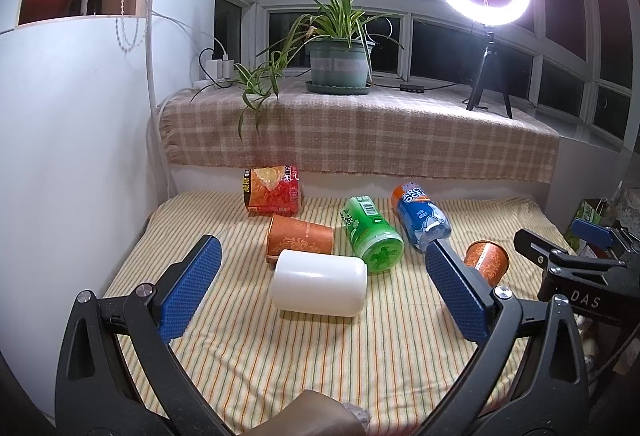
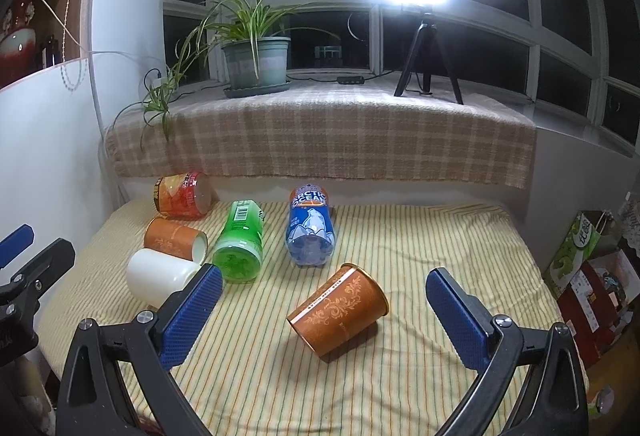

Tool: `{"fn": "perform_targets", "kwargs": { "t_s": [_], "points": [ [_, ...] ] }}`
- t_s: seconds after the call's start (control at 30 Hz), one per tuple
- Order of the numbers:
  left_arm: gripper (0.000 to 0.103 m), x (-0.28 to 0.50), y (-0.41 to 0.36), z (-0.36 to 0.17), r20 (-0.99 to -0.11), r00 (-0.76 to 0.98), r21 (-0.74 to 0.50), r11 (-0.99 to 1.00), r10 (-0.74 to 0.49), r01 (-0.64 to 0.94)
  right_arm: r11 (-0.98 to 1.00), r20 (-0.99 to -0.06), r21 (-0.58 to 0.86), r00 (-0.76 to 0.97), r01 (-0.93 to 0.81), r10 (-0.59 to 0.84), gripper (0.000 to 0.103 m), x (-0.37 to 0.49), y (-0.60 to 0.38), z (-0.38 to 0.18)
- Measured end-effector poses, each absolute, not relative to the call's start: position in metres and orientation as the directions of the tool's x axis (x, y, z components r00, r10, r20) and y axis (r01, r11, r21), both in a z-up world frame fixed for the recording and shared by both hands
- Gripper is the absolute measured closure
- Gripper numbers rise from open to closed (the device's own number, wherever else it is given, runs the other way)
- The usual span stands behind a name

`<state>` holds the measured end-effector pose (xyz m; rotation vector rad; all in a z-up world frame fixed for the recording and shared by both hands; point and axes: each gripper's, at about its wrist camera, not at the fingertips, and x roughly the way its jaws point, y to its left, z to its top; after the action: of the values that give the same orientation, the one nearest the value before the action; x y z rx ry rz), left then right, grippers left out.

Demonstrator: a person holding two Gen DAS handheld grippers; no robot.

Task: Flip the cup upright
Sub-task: 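Move the right tool to the blue Arctic Ocean bottle and close on it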

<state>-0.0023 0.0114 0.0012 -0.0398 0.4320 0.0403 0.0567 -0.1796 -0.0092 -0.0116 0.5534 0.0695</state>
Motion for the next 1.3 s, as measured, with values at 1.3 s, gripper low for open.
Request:
{"fn": "perform_targets", "kwargs": {
  "t_s": [1.3],
  "points": [
    [0.0,-0.029,0.128,-0.006,-0.548,0.824,-0.133,0.958,0.144,-0.255,0.979,-0.915,0.186,0.349,-0.08,0.203,0.014,0.32,-0.167,-0.102]
  ]
}}
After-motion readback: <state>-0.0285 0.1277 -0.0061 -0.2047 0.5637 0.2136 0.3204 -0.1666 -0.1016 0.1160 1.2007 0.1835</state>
